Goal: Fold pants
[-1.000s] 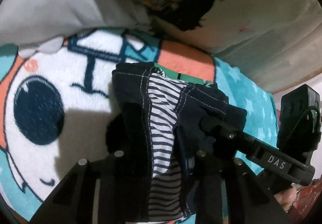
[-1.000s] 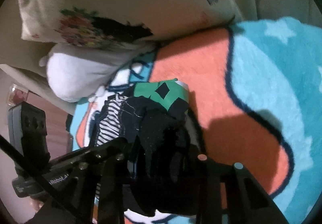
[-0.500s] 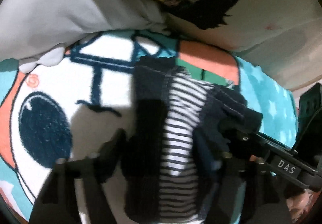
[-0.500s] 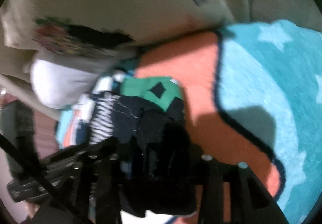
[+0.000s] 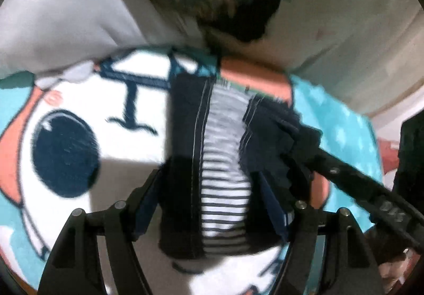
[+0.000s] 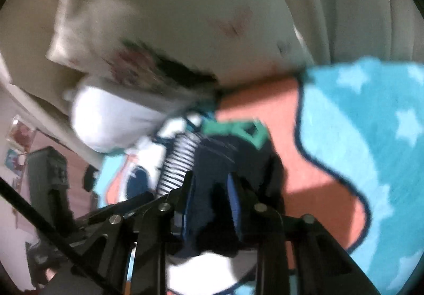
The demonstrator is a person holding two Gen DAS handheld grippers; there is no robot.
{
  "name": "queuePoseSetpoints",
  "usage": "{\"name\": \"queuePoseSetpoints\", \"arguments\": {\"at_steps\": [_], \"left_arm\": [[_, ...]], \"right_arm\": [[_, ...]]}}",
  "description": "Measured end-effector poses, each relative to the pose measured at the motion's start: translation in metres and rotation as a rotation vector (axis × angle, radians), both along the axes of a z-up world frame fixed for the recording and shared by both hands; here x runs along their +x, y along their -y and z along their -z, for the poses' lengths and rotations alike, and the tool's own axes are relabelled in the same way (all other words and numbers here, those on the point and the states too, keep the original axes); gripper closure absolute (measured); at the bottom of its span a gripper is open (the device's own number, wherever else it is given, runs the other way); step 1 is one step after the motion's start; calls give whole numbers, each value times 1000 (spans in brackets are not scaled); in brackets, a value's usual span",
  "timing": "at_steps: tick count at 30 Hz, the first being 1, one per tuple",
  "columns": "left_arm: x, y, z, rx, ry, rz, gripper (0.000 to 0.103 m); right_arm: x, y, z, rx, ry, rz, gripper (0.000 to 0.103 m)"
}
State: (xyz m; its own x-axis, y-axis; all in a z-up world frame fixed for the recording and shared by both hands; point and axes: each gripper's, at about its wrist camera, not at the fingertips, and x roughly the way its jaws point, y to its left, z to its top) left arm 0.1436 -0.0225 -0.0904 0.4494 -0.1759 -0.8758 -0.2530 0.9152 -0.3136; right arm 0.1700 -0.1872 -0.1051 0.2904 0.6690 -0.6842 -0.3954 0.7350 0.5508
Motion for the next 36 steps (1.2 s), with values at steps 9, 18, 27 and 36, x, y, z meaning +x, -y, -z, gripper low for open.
{"name": "queuePoseSetpoints", "arguments": {"at_steps": [9, 18, 27, 36], "left_arm": [[-16, -6, 22, 2, 229, 52, 10], [-32, -13, 25, -35, 352, 20, 4], [-79, -6, -11, 143, 502, -86, 4], [-193, 17, -66, 313, 651, -128, 0]], "right_arm": [[-15, 17, 29, 159, 139, 64, 79], [-35, 32, 24, 238, 257, 111, 63], [-123, 55, -19, 75, 451, 273, 47], [-205, 61, -27, 38, 486, 332, 36]]}}
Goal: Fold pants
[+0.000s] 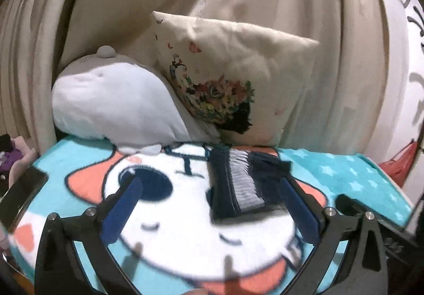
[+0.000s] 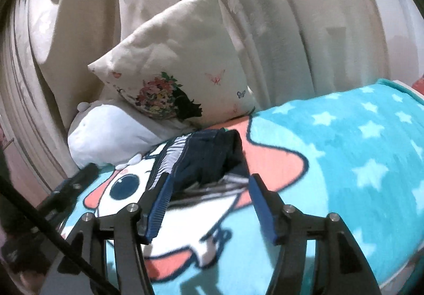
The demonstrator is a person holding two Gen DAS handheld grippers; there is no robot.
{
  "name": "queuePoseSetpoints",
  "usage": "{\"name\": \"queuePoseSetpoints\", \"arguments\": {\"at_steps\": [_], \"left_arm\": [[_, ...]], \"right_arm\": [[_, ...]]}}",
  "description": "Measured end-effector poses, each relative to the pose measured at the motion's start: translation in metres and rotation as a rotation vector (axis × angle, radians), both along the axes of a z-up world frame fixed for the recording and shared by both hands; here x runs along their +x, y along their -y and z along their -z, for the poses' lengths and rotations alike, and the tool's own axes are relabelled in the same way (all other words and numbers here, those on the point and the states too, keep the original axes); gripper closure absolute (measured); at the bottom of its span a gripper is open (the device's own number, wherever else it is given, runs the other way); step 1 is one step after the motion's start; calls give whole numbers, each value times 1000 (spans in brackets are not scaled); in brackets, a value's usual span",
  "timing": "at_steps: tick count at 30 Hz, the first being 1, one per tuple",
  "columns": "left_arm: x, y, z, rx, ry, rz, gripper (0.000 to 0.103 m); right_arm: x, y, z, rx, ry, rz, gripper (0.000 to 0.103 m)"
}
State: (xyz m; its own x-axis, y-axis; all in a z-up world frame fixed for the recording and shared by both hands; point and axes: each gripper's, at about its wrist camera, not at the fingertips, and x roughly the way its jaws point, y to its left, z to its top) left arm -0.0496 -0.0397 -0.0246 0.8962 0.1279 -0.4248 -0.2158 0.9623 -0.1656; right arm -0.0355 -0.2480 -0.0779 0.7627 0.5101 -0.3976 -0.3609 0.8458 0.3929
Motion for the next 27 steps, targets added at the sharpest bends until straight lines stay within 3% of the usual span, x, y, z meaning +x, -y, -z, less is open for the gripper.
{"name": "queuePoseSetpoints", "arguments": {"at_steps": [4, 11, 27], "left_arm": [[-21, 3, 5, -64, -105, 49, 0], [-45, 8, 18, -60, -192, 31, 0], [-74, 15, 12, 34, -196, -34, 0]], "right_arm": [[-26, -6, 3, -19, -11, -5, 32], [-56, -12, 10, -104, -16, 13, 30], [-85, -19, 9, -194, 21, 22, 24]]}}
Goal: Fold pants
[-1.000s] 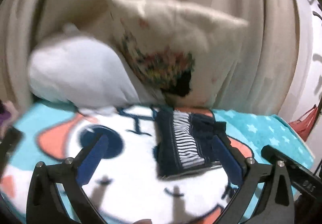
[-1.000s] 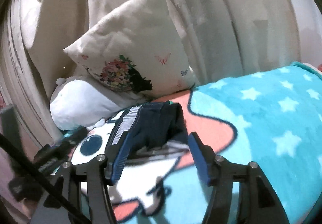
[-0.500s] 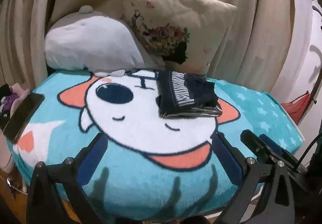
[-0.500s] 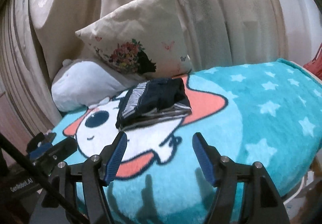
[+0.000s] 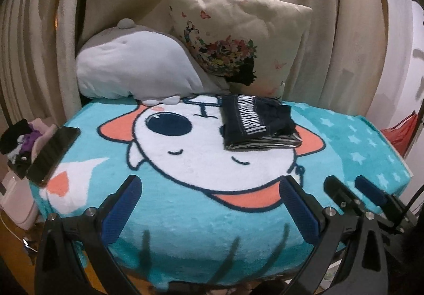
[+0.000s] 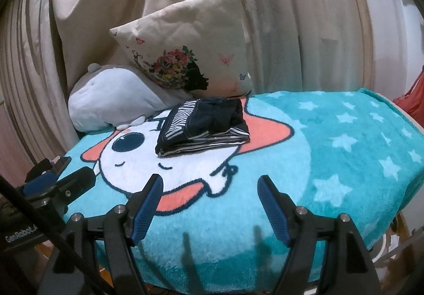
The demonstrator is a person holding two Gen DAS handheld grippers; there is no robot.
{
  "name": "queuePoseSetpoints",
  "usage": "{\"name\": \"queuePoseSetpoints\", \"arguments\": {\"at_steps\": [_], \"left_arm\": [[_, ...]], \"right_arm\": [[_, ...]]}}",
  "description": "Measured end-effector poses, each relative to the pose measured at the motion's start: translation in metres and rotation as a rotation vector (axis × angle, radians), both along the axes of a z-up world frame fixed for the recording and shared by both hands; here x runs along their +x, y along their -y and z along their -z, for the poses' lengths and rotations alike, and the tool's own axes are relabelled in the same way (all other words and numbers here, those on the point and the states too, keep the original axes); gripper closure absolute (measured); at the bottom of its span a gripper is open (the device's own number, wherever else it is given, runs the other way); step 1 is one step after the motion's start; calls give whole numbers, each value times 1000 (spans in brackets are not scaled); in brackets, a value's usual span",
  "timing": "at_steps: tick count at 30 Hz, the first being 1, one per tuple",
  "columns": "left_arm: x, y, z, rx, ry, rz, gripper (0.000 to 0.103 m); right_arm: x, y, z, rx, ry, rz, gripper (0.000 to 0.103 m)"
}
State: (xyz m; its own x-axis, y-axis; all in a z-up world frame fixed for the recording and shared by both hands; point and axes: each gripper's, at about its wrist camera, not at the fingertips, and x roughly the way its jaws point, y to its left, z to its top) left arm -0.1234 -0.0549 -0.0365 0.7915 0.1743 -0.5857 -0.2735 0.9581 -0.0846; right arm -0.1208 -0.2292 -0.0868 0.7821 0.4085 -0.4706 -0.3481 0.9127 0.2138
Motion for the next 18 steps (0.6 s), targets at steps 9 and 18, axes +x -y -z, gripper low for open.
{"name": "queuePoseSetpoints", "arguments": {"at_steps": [9, 18], "left_arm": [[-1, -6, 2, -16, -12, 0, 0], [5, -13, 11, -52, -43, 10, 0]], "right_arm": [[-1, 3, 0, -26, 0, 39, 23], [2, 0, 1, -55, -1, 59, 21]]}}
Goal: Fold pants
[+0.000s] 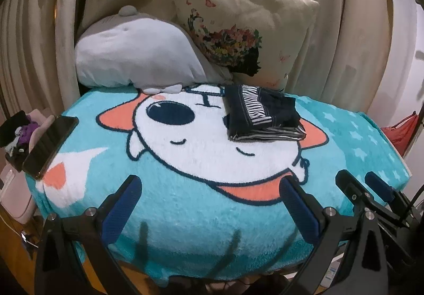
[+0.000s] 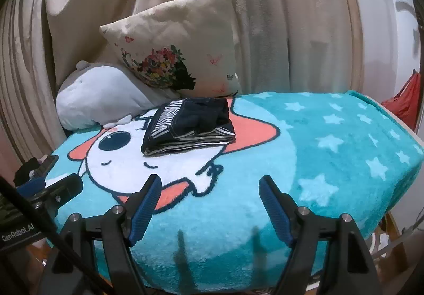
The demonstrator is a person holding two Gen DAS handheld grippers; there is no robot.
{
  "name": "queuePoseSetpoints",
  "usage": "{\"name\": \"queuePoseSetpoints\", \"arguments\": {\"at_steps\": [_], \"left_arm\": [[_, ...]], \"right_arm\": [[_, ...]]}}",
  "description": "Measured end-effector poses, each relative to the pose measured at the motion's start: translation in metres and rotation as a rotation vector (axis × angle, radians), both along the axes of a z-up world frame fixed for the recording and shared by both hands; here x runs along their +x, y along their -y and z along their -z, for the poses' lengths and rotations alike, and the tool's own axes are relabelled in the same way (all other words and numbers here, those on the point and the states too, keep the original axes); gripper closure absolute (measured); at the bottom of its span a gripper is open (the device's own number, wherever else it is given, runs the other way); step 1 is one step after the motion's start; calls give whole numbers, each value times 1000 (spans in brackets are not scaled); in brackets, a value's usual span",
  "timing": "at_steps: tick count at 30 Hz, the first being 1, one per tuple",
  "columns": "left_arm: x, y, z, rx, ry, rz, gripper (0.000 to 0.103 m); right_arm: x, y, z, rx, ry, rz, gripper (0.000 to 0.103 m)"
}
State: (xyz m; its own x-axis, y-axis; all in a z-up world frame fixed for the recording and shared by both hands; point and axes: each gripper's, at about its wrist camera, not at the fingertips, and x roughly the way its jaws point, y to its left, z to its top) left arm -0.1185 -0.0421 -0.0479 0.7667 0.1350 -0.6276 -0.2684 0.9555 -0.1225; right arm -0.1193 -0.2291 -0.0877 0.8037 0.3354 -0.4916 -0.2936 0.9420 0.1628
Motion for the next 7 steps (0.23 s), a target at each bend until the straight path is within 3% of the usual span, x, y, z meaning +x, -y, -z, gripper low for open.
{"name": "queuePoseSetpoints", "arguments": {"at_steps": [7], "left_arm": [[7, -6, 6, -7, -28, -13, 0]], "right_arm": [[4, -5, 3, -18, -3, -1, 19]]}}
